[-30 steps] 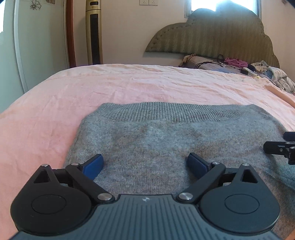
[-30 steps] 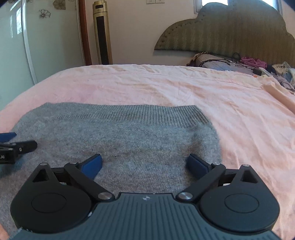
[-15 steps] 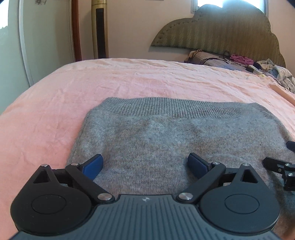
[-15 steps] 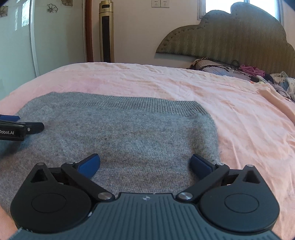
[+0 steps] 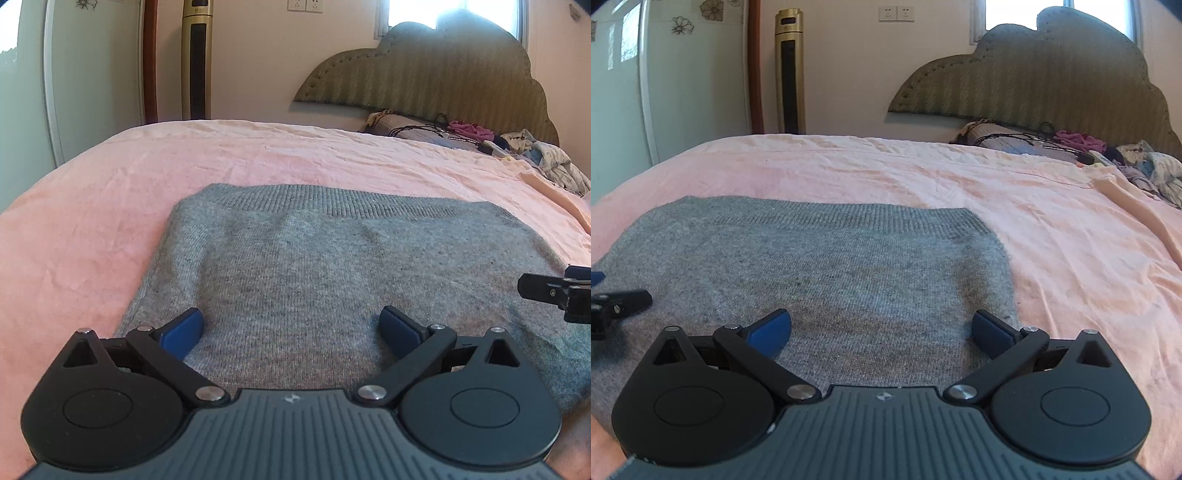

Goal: Fold small clothes
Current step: 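Press the folded grey sweater flat with both open tools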

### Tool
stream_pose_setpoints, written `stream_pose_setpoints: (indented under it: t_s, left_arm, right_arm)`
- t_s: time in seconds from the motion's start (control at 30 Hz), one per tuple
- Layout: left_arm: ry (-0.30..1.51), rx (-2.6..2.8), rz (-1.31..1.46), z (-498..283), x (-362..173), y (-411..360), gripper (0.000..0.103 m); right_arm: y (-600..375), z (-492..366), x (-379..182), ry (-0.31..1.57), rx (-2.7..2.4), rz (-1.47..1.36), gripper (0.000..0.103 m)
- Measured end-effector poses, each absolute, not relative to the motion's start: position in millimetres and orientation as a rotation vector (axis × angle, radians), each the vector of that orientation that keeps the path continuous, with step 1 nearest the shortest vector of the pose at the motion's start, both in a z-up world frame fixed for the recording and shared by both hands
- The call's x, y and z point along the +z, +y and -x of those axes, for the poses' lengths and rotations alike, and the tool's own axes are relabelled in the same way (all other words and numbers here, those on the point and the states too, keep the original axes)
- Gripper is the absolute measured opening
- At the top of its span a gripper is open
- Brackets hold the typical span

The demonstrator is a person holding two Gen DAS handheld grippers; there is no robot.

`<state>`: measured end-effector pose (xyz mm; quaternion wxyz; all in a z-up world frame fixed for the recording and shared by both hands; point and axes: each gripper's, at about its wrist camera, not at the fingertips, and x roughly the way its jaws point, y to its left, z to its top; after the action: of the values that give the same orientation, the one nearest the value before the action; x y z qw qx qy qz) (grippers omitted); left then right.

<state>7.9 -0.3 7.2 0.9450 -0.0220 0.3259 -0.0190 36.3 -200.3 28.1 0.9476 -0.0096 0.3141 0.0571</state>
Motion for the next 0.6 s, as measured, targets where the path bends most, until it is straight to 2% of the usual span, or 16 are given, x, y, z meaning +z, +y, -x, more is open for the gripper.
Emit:
stream_pose_setpoints:
  t_s: [0.17, 0.6]
  left_arm:
    - [0.663, -0.039, 0.046, -6.5, 6.9, -0.4, 0.102]
    - [0.663, -0.039, 0.045, -6.9, 7.1, -0.3, 0.103]
  right_arm:
    - [-197.7, -29.9, 14.4, 0.695, 0.053, 0.077, 0.103]
    - [-201.4, -9.4, 12.9, 0.686, 0.024, 0.040, 0.103]
